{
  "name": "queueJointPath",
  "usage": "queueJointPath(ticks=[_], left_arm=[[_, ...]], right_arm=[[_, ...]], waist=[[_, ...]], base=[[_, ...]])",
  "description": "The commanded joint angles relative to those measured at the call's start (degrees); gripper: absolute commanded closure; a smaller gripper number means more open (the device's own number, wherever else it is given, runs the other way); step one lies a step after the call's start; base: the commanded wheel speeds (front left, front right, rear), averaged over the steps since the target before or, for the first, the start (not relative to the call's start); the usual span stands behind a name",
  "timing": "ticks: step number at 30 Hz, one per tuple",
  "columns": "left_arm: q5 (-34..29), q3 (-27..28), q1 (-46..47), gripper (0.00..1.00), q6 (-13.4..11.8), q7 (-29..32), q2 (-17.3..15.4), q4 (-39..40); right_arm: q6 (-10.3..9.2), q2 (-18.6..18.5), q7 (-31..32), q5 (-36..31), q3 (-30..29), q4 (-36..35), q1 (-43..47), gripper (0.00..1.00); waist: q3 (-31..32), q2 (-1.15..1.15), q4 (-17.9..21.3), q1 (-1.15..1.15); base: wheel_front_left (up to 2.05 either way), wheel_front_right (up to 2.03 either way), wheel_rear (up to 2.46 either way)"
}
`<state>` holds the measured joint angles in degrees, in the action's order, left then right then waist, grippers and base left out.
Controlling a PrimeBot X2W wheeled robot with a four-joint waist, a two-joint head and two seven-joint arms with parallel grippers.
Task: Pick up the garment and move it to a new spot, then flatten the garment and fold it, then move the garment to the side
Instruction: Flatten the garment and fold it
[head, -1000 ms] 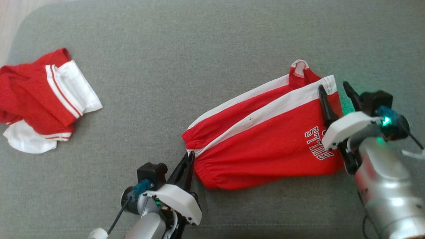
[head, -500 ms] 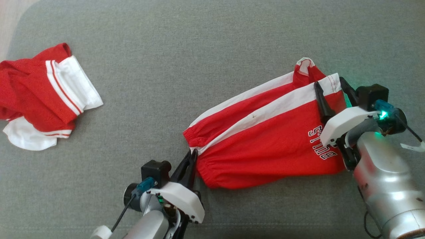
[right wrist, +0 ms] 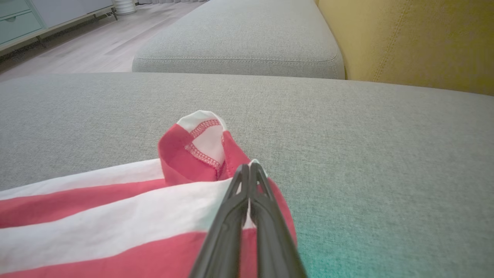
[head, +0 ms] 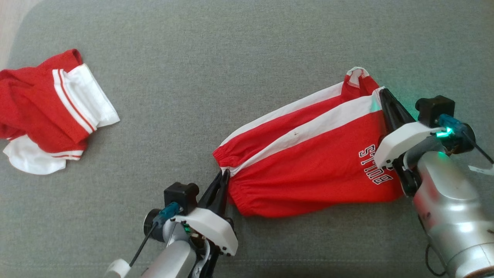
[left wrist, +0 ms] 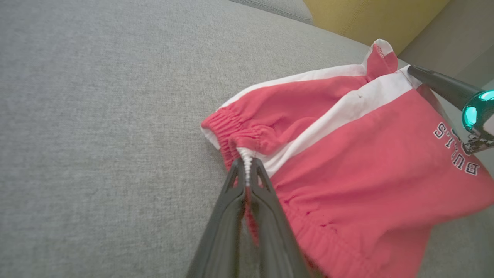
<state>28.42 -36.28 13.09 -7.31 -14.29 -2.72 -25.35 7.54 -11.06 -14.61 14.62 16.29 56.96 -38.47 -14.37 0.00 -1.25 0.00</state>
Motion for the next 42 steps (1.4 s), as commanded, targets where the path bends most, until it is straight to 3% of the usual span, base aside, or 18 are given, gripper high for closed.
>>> queueJointPath(ticks=[1,13,23,29,33,42], left_arm=[[0.22,1.76,1.54,1.00,-0.29,-0.71,-0.16,1.38],[-0.27,4.37,1.64,1.00,-0.51,-0.71,-0.16,1.63],[-3.51,9.52,4.10,1.00,0.39,-0.71,-0.16,6.30],[-9.50,14.42,10.15,1.00,3.20,-0.71,-0.30,10.33],[-12.80,18.17,15.74,1.00,5.85,-0.71,-2.17,13.97],[-14.78,20.06,26.53,1.00,7.82,1.45,-5.48,20.26]], right_arm=[[-0.05,-0.21,-0.39,0.31,0.79,-1.30,-0.24,1.00],[-0.05,-0.13,-0.39,0.55,-0.71,-3.27,0.26,1.00],[-0.05,0.12,-0.39,2.27,-3.26,-14.37,2.75,1.00],[-0.05,0.46,-0.39,4.64,-4.48,-24.27,3.68,1.00],[-0.05,0.32,-0.39,7.11,-5.53,-32.53,3.76,1.00],[-0.05,-4.73,-0.34,13.18,-4.81,-43.24,-0.39,1.00]], waist=[[-0.01,0.00,-0.01,0.00],[0.80,0.00,0.39,0.00],[3.57,0.00,1.64,0.00],[6.47,0.00,3.29,0.00],[8.29,0.00,4.63,0.00],[7.02,0.00,5.24,0.00]], base=[[0.00,0.00,0.00],[0.00,0.00,0.00],[0.00,0.00,0.00],[0.00,0.00,0.00],[0.00,0.00,0.00],[0.00,0.00,0.00]])
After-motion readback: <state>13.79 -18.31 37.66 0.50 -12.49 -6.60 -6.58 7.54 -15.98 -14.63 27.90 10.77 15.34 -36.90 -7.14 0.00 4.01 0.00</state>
